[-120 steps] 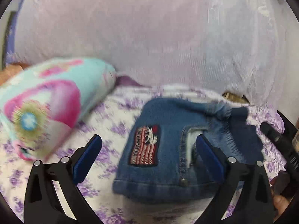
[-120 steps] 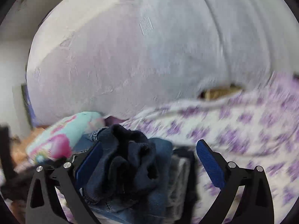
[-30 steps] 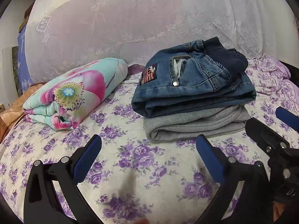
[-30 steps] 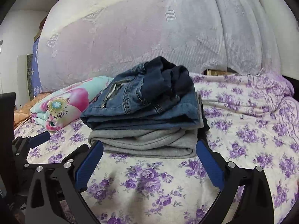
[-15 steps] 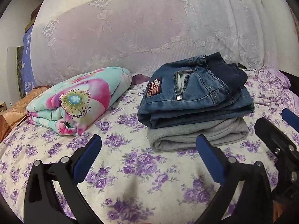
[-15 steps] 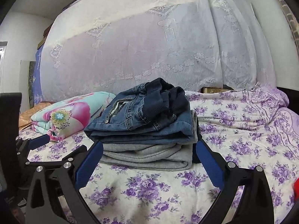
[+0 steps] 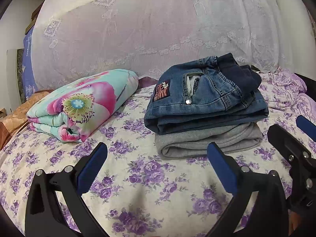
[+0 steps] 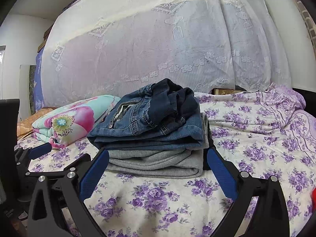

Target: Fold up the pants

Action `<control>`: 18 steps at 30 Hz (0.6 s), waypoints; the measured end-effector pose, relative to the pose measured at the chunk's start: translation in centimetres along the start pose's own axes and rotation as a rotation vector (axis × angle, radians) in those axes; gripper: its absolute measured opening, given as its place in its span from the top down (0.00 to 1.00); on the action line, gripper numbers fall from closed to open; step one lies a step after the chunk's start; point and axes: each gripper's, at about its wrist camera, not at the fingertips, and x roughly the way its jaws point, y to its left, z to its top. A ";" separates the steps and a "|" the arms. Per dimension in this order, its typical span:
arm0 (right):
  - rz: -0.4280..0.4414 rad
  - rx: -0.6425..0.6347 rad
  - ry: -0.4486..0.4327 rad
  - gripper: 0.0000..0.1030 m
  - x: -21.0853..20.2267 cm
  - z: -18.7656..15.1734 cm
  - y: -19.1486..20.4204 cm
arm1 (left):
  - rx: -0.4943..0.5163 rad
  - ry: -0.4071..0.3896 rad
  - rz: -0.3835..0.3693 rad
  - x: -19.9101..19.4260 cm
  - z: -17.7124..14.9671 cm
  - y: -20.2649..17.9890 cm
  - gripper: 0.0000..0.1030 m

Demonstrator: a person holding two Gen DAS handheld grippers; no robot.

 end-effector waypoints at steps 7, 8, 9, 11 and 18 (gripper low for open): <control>0.001 0.000 0.006 0.03 0.1 -0.1 0.0 | 0.007 0.003 0.001 0.1 -0.1 -0.1 0.05; 0.001 0.001 0.008 0.03 0.2 -0.1 0.0 | 0.006 0.004 0.000 0.1 -0.1 -0.1 0.05; 0.001 0.001 0.010 0.03 0.2 -0.1 -0.1 | 0.008 0.004 0.000 0.1 -0.1 -0.1 0.05; 0.002 0.001 0.012 0.03 0.3 -0.1 -0.1 | 0.010 0.004 0.000 0.2 -0.1 -0.1 0.05; 0.001 0.004 0.018 0.03 0.4 -0.2 -0.1 | 0.010 0.006 -0.001 0.2 -0.1 0.0 0.05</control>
